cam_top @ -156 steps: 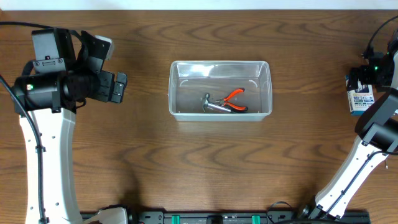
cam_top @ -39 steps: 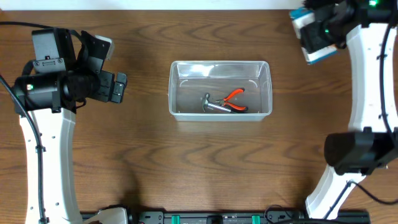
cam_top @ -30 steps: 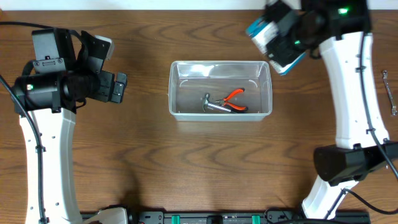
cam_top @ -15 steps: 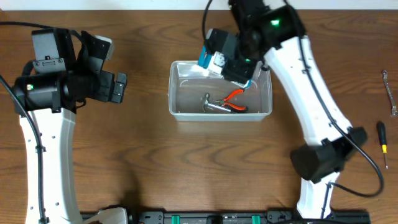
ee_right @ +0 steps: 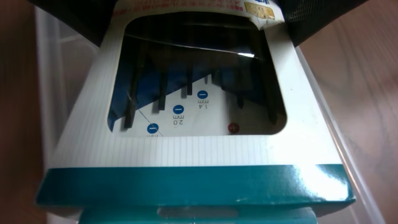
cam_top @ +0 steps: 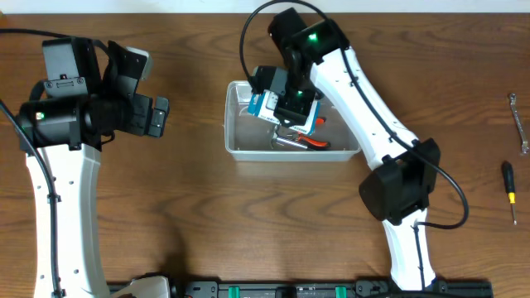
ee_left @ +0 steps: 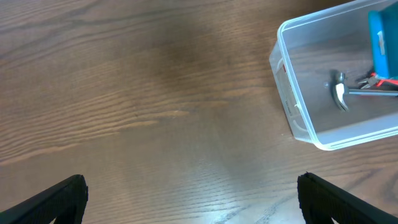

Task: Pack container
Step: 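Lower the box into the container and open the right gripper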

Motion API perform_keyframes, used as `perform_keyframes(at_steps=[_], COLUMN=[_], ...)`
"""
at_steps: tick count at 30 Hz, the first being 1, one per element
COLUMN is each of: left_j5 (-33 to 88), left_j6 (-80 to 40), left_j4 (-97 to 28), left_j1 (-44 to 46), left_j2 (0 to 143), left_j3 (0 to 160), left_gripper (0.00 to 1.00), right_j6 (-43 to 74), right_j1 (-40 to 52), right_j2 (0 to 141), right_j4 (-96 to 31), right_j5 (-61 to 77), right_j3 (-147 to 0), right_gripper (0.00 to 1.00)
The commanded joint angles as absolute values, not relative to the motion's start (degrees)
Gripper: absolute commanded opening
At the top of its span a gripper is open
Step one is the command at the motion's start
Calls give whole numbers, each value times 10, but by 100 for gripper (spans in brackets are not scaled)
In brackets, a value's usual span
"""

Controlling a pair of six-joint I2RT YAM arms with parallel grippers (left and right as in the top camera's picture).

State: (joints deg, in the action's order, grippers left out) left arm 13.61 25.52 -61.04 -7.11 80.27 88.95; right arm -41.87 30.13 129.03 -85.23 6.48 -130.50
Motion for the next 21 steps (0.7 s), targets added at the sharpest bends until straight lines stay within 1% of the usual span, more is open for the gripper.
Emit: perform_keyframes(at_steps=[1, 16, 21], left_j5=[143, 143, 143], left_j6=[254, 254, 254], left_j4=[-609, -609, -609], left_j1=[-75, -75, -75], left_j2=[805, 805, 805], left_j3=[890, 890, 890], left_gripper=[98, 98, 98], right_j6=[-446, -474, -475], right_j1=[308, 294, 283], right_j2=[1313, 1351, 1352], right_j4=[-860, -864, -852], right_j5=[84, 64, 64], right_j3=[-1311, -1311, -1311], right_gripper=[45, 47, 49])
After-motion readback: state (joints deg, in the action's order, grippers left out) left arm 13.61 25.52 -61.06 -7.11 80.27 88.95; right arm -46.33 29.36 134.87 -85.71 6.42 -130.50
